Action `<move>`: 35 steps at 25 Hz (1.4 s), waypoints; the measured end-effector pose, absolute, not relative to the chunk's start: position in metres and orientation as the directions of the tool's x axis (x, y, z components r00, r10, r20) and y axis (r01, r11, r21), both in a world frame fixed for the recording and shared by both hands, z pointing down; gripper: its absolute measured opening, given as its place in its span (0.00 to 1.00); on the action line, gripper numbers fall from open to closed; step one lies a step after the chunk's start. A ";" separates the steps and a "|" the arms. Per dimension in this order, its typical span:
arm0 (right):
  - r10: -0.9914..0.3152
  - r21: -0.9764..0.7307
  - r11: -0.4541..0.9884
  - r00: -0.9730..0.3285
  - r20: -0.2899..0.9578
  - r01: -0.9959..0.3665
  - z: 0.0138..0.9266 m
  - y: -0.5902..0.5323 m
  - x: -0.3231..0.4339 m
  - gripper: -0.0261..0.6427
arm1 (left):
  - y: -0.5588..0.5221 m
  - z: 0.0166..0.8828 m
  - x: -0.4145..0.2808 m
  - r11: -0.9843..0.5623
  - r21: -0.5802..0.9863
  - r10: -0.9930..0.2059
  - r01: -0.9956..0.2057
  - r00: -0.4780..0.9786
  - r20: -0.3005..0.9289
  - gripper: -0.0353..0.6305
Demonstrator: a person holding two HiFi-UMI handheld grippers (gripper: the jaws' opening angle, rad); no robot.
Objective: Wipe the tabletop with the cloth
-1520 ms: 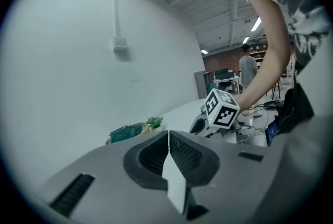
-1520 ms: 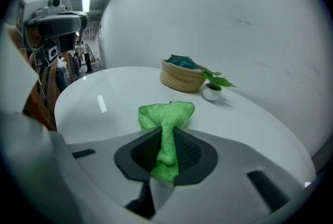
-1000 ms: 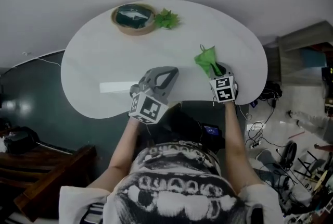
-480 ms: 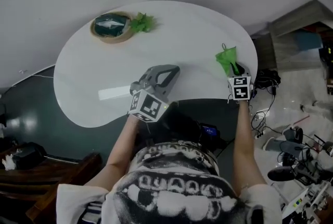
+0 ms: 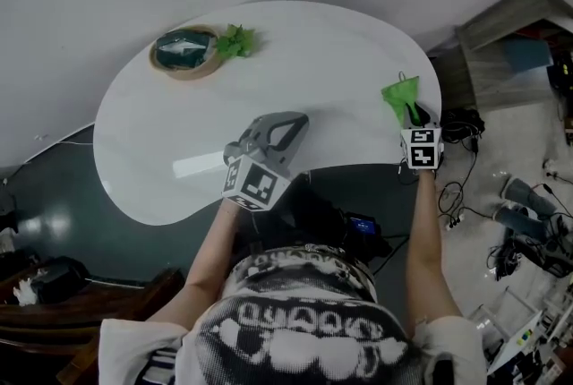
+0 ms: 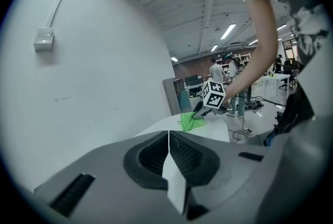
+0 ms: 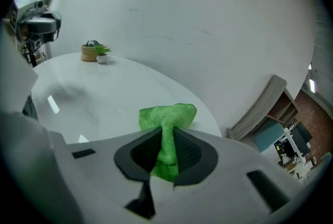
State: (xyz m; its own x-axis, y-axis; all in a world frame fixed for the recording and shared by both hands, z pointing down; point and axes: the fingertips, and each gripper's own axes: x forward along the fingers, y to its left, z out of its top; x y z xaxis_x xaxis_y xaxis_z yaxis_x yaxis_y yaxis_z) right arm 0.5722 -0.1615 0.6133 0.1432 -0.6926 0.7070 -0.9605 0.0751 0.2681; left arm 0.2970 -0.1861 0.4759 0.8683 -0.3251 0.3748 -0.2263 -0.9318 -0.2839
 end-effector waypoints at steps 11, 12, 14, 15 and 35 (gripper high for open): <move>-0.759 0.257 0.116 0.082 0.646 -0.959 0.588 -0.183 0.470 0.12 | -0.184 0.467 0.207 -0.903 -0.304 -0.403 -0.303 0.843 0.357 0.06; -0.762 0.253 0.127 0.069 0.644 -0.959 0.586 -0.185 0.454 0.12 | -0.182 0.467 0.194 -0.900 -0.303 -0.413 -0.315 0.837 0.358 0.06; -0.770 0.246 0.153 0.041 0.637 -0.957 0.582 -0.189 0.419 0.12 | -0.179 0.469 0.165 -0.892 -0.298 -0.435 -0.340 0.826 0.360 0.06; -0.773 0.245 0.169 0.026 0.633 -0.955 0.581 -0.191 0.402 0.12 | -0.177 0.470 0.150 -0.888 -0.294 -0.445 -0.352 0.820 0.361 0.06; -0.705 0.149 0.590 -0.415 0.575 -0.794 0.576 -0.188 -0.019 0.12 | -0.110 0.484 -0.148 -0.730 -0.308 -0.682 -0.611 0.618 0.390 0.06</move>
